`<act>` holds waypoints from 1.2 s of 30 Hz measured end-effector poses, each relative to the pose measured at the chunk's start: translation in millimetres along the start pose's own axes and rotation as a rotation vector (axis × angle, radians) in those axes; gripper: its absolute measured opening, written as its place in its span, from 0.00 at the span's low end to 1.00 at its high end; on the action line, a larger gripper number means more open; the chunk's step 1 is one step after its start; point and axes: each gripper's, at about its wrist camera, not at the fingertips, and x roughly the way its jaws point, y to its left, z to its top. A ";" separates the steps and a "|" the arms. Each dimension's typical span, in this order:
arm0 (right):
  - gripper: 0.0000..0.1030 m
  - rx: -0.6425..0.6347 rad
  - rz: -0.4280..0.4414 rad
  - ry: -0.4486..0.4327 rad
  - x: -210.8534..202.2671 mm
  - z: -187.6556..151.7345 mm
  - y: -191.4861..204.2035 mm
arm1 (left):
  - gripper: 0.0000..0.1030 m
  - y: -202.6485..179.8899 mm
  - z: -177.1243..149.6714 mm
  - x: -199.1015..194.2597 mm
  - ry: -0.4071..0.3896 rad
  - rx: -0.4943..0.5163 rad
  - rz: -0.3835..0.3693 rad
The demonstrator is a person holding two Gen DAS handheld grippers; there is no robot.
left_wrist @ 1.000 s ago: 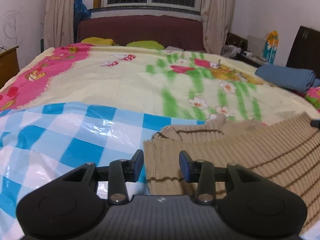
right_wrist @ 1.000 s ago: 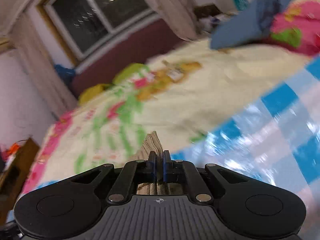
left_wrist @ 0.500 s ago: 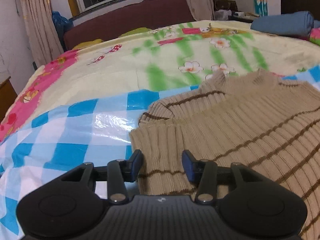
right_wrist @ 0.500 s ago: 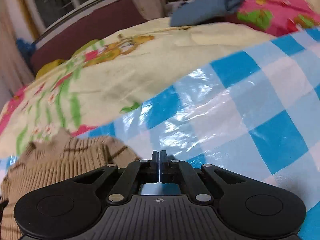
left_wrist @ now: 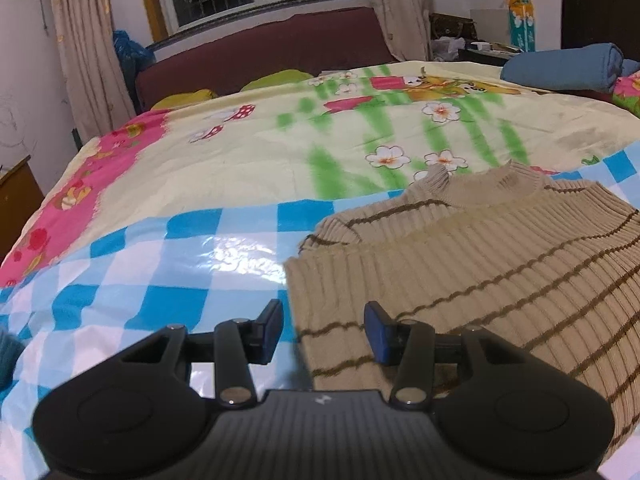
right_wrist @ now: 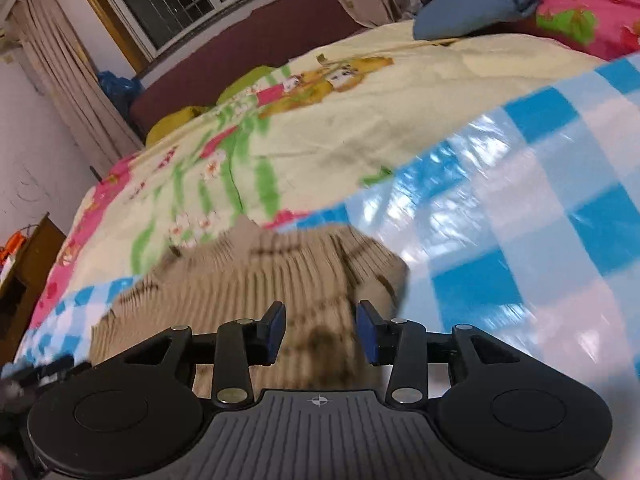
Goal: Fold small clothes
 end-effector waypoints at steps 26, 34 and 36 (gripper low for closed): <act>0.06 0.033 -0.016 -0.204 -23.0 12.8 -16.6 | 0.08 41.6 17.4 20.1 0.017 -0.273 -0.101; 0.16 -0.030 -0.091 -0.082 4.9 -6.9 -11.9 | 0.09 51.0 -12.2 11.1 0.046 -0.301 -0.069; 0.18 -0.034 -0.069 -0.126 -13.5 -3.4 -8.7 | 0.09 48.9 -14.5 -11.1 0.015 -0.278 -0.098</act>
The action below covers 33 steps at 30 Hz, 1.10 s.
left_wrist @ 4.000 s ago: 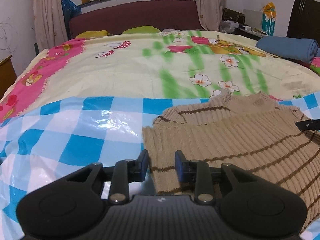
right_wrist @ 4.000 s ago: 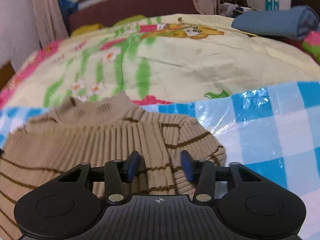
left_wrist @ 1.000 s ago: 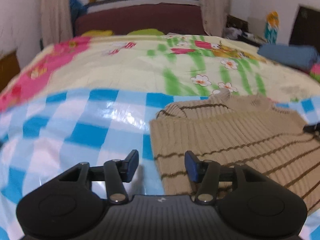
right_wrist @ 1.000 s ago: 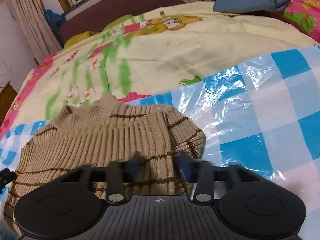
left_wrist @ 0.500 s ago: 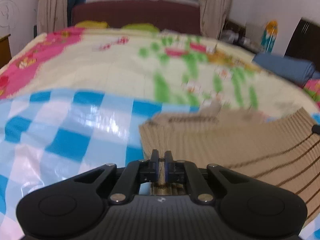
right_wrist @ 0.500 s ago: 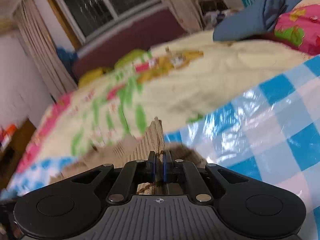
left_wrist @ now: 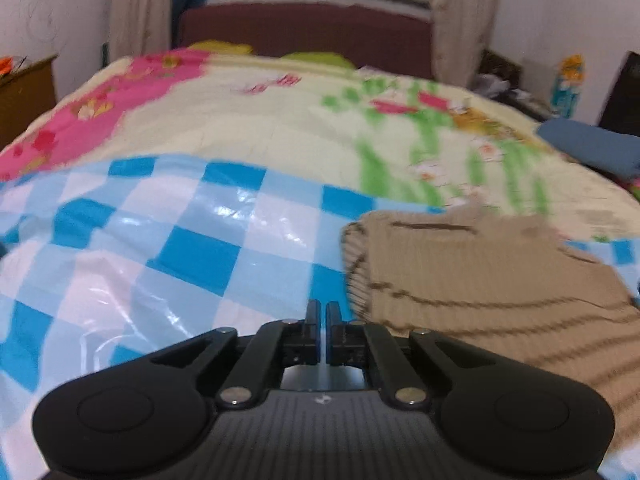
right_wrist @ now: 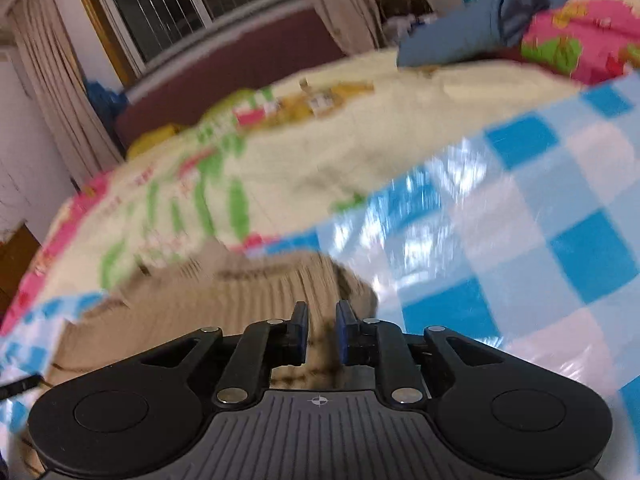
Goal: Fold small clothes
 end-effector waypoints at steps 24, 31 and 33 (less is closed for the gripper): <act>0.52 0.058 0.110 0.195 -35.3 -50.8 -23.6 | 0.33 -8.9 -28.6 -11.0 0.109 0.069 -0.072; 0.53 0.143 0.193 0.218 -32.5 -56.8 -37.4 | 0.40 -1.0 -37.6 7.4 0.176 0.010 -0.148; 0.53 0.126 0.198 0.216 -35.0 -56.5 -36.2 | 0.42 -5.0 -36.8 6.7 0.185 0.034 -0.140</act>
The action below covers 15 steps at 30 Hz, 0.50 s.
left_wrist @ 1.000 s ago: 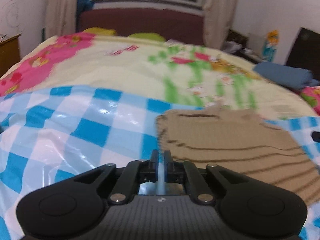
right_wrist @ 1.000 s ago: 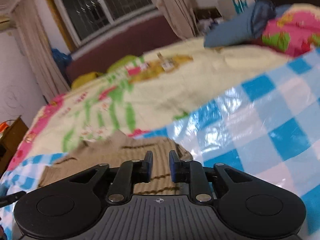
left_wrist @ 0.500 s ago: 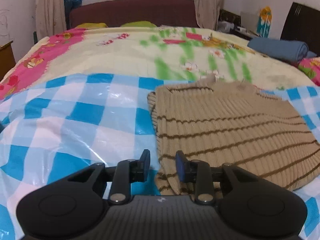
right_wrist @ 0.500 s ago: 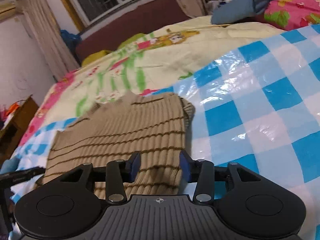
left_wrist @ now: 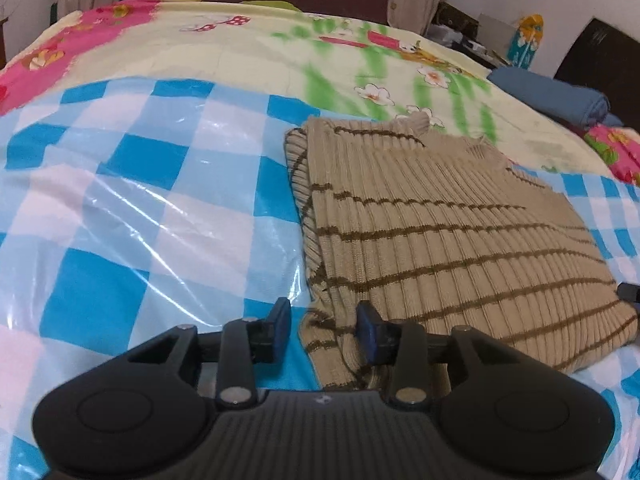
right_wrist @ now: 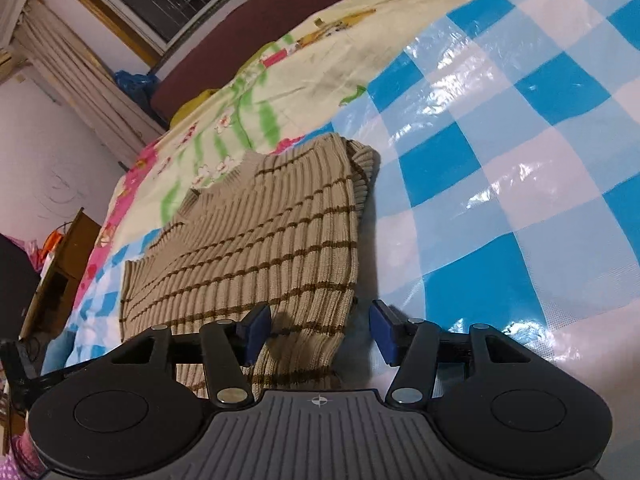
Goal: Fold small clothes
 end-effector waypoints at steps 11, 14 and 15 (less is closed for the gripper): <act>0.68 0.003 0.057 0.043 4.5 5.8 -4.6 | 0.52 6.3 0.9 -2.2 0.030 -0.115 -0.127; 0.68 0.032 0.078 0.055 2.4 8.8 -10.1 | 0.52 8.0 0.9 -1.7 0.044 -0.096 -0.144; 0.68 0.031 0.073 0.055 -0.4 9.2 -12.3 | 0.52 10.4 0.8 -3.1 0.050 -0.099 -0.155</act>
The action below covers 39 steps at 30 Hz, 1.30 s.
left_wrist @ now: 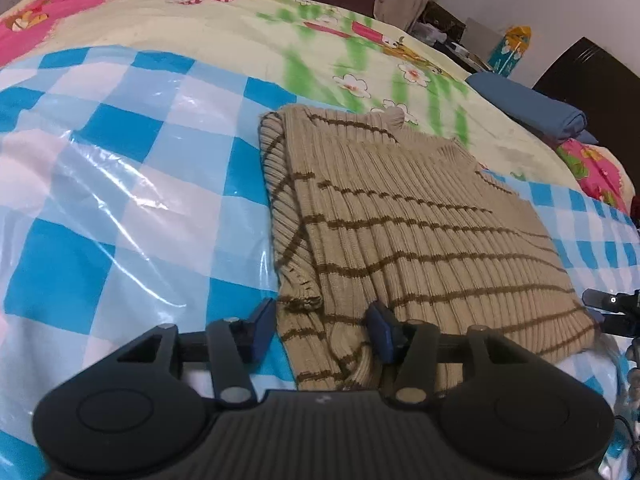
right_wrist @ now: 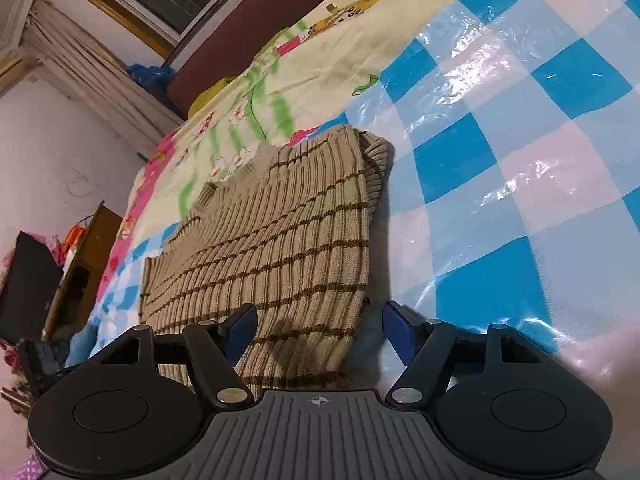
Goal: Fold small clothes
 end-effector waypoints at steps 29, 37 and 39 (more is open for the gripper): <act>0.20 -0.046 0.047 0.295 -58.4 -74.4 38.7 | 0.26 -18.1 -71.9 -67.2 0.239 -0.017 -0.129; 0.26 -0.220 -0.115 0.370 -107.3 -133.9 66.4 | 0.28 -23.4 -136.6 -129.8 0.229 -0.064 -0.085; 0.30 -0.216 -0.138 0.288 -126.8 -123.5 69.7 | 0.28 -21.6 -139.5 -147.1 0.173 -0.062 -0.047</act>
